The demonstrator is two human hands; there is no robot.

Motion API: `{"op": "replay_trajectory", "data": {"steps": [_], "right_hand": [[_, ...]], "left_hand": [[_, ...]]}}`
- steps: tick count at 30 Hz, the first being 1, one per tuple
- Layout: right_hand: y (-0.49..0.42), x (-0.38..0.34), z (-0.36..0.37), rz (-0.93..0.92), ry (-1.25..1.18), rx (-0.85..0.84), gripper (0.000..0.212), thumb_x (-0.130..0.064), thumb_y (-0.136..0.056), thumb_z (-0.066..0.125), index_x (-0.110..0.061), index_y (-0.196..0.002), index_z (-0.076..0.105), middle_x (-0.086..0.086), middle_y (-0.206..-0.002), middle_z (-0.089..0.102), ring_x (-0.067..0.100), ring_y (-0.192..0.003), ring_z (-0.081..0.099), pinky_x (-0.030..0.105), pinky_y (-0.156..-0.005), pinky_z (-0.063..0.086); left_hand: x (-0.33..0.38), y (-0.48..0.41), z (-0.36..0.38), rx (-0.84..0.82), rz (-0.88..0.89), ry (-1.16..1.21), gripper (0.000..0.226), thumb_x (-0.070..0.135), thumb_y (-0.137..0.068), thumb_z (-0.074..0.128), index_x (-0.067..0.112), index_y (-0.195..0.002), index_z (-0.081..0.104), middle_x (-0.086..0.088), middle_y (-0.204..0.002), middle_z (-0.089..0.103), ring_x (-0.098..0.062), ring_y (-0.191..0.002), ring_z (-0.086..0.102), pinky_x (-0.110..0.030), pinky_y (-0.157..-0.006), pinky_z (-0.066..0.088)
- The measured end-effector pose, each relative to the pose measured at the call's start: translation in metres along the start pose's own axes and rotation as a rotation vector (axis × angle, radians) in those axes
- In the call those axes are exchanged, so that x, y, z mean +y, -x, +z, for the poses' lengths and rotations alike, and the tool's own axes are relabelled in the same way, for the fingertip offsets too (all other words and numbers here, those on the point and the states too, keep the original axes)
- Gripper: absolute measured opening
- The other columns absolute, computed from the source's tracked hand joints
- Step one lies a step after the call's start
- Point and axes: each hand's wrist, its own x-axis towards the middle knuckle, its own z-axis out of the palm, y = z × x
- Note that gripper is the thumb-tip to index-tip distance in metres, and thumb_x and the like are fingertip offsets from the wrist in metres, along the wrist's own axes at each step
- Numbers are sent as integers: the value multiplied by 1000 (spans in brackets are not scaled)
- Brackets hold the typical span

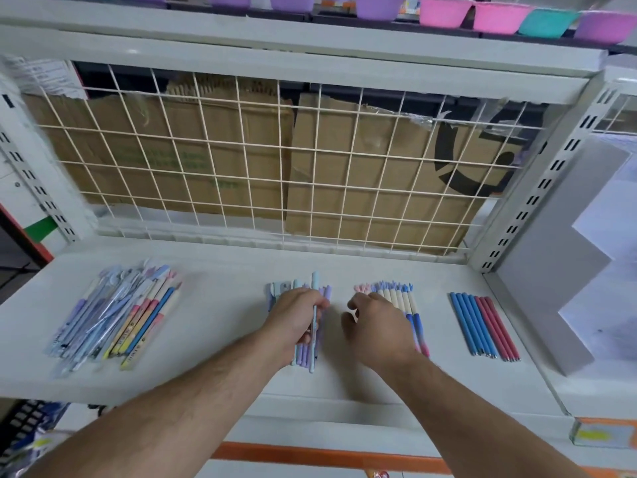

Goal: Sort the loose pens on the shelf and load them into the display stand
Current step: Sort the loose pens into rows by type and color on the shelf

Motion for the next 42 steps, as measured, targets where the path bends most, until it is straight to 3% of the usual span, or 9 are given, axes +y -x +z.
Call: {"op": "replay_trajectory", "data": {"steps": [6, 9, 12, 15, 21, 26, 30, 37, 42], "right_hand": [[-4, -20, 4, -27, -48, 56, 25, -31, -97, 50, -21, -114, 65, -1, -111, 62, 23, -88, 64, 30, -68, 49], [-5, -28, 3, -31, -42, 67, 24, -30, -98, 49, -22, -113, 65, -1, -108, 62, 21, -84, 62, 28, -66, 46], [-6, -34, 4, -22, -39, 68, 24, -29, -98, 48, -23, -113, 65, -2, -108, 62, 18, -77, 54, 27, -65, 42], [-7, -36, 4, -5, -37, 65, 24, -29, -98, 48, -23, -114, 65, -3, -107, 62, 17, -76, 53, 26, -64, 39], [-5, -37, 5, 17, -47, 65, 22, -28, -97, 49, -22, -108, 66, -2, -104, 63, 15, -75, 50, 22, -53, 28], [-4, -42, 5, 14, -5, 53, 23, -30, -98, 47, -22, -111, 64, -3, -106, 62, 20, -81, 60, 26, -62, 43], [-4, -53, 7, -46, 36, 52, 22, -30, -99, 46, -20, -108, 63, -2, -104, 60, 20, -77, 58, 26, -59, 39], [-5, -82, 19, -153, 106, 45, 29, -32, -95, 50, -19, -119, 61, 0, -114, 58, 20, -106, 55, 30, -74, 49], [-2, -110, 29, -146, 91, 25, 31, -32, -94, 53, -19, -121, 62, 2, -123, 57, 26, -115, 55, 38, -87, 52]], "left_hand": [[-12, -14, -36, 209, 225, -371, 32, 20, -78, 62, 18, -56, 40, 1, -51, 33, -17, -50, 33, -29, -55, 26], [-15, -19, -51, 294, 234, -484, 23, 26, -77, 68, 12, -64, 55, 4, -58, 50, -15, -54, 47, -25, -52, 32], [-17, -25, -59, 326, 214, -526, 19, 29, -81, 73, 18, -91, 61, 9, -85, 60, -7, -72, 56, -16, -51, 35], [-16, -29, -59, 318, 222, -564, 19, 26, -80, 73, 16, -91, 62, 6, -88, 63, -10, -76, 58, -11, -50, 34], [-14, -33, -57, 291, 216, -588, 22, 27, -79, 74, 13, -90, 61, 3, -86, 63, -7, -72, 56, -18, -52, 37], [-16, -30, -61, 274, 234, -631, 17, 27, -82, 69, 13, -89, 63, 4, -84, 62, -4, -69, 54, -18, -54, 40], [-18, -21, -71, 281, 247, -632, 14, 24, -82, 67, 14, -89, 60, 5, -75, 61, -14, -68, 60, -26, -58, 46], [-22, -2, -105, 321, 335, -929, 30, 36, -91, 59, 20, -116, 54, 3, -108, 56, -15, -89, 54, -28, -70, 41], [-24, 12, -137, 381, 370, -1094, 39, 43, -92, 53, 15, -120, 52, -4, -114, 57, -22, -99, 59, -32, -72, 46]]}}
